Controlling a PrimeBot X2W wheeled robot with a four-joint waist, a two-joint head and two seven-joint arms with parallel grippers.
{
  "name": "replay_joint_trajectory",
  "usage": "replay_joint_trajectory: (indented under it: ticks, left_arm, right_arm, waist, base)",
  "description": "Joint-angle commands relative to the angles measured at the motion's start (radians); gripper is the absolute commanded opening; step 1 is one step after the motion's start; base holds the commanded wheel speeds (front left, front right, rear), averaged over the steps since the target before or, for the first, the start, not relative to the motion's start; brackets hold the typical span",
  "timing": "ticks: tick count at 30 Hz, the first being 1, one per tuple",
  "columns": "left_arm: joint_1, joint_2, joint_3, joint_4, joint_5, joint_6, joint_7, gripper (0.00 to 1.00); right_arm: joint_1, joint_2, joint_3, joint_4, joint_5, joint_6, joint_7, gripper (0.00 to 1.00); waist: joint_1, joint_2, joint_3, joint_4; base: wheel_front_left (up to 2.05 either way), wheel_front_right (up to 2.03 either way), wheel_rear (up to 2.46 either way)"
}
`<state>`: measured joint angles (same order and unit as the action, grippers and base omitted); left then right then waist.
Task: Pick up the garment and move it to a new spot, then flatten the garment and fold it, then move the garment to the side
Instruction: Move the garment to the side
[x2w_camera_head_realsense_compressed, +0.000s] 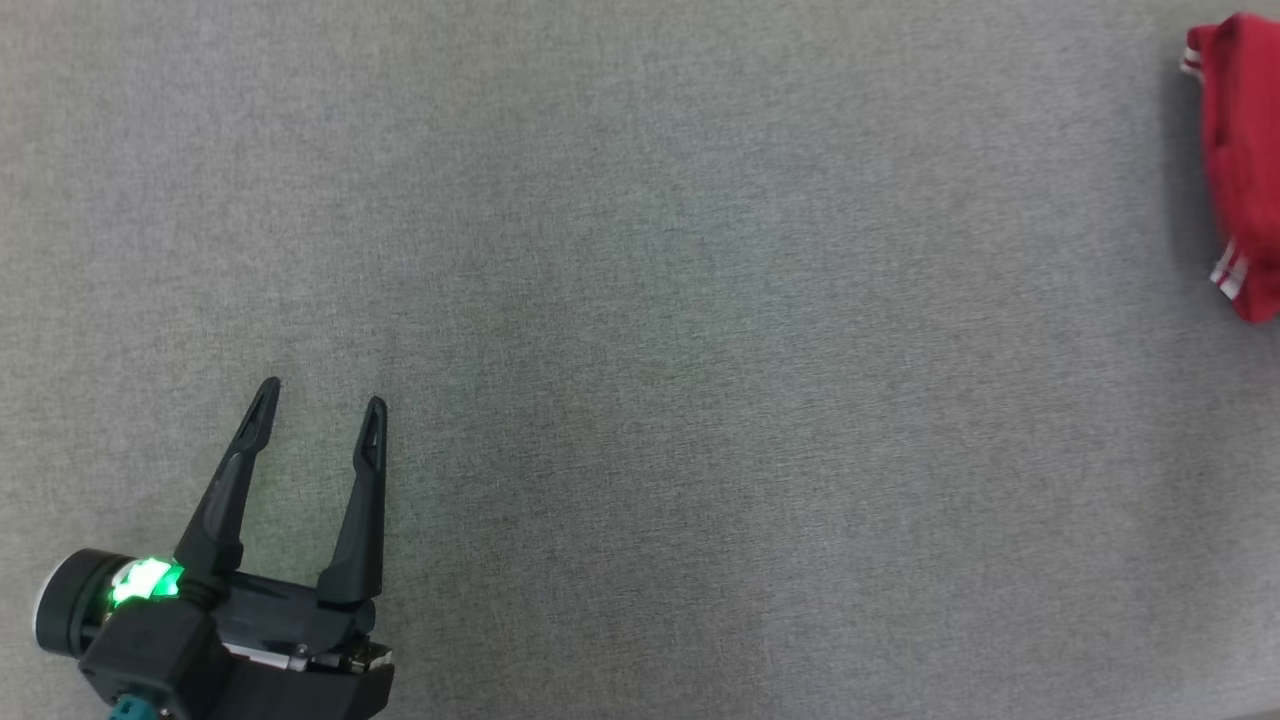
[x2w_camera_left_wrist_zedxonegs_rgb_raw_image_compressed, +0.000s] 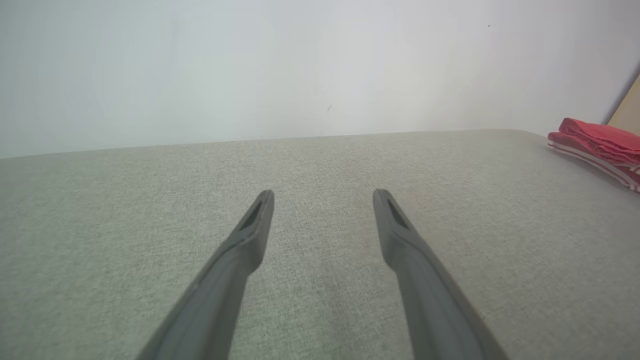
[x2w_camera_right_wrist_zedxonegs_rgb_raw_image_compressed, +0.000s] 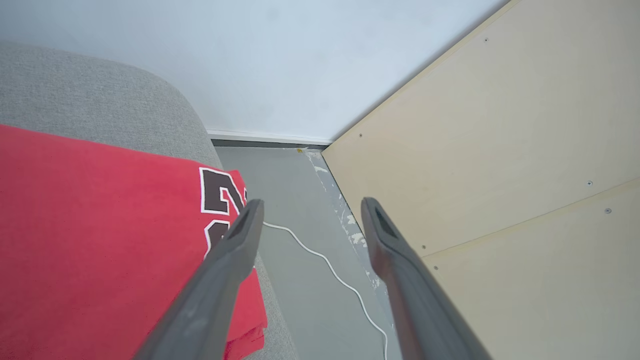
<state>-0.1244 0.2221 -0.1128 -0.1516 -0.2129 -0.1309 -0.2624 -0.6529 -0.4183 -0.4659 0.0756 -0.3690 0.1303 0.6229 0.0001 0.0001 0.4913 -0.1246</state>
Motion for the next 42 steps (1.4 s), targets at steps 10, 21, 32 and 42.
replay_joint_trajectory:
  ticks: [10,21,32,42]
  left_arm:
    - [0.038,-0.039,0.054,-0.028,-0.045,0.001,-0.003,1.0]
    - [0.13,-0.126,0.134,0.033,-0.068,0.002,-0.003,1.0]
    - [0.211,-0.169,0.215,0.156,-0.078,0.002,-0.003,1.0]
    - [0.254,-0.172,0.231,0.228,-0.056,0.012,-0.003,1.0]
  right_arm:
    - [0.102,0.139,0.054,-0.082,0.083,0.0,-0.088,1.0]
    - [0.325,0.237,0.233,-0.123,0.285,0.0,-0.445,1.0]
    - [0.517,0.165,0.415,-0.026,0.502,0.0,-0.673,1.0]
    - [0.615,0.231,0.507,0.067,0.561,0.0,-0.799,1.0]
  waist:
    - [-0.0001,-0.0001,-0.111,-0.029]
    - [-0.0001,-0.0001,-0.291,-0.032]
    - [-0.0001,-0.0001,-0.453,0.046]
    - [-0.0001,-0.0001,-0.516,0.124]
  base:
    - [0.0,0.0,0.0]
    - [0.0,0.0,0.0]
    - [0.0,0.0,0.0]
    - [0.0,0.0,0.0]
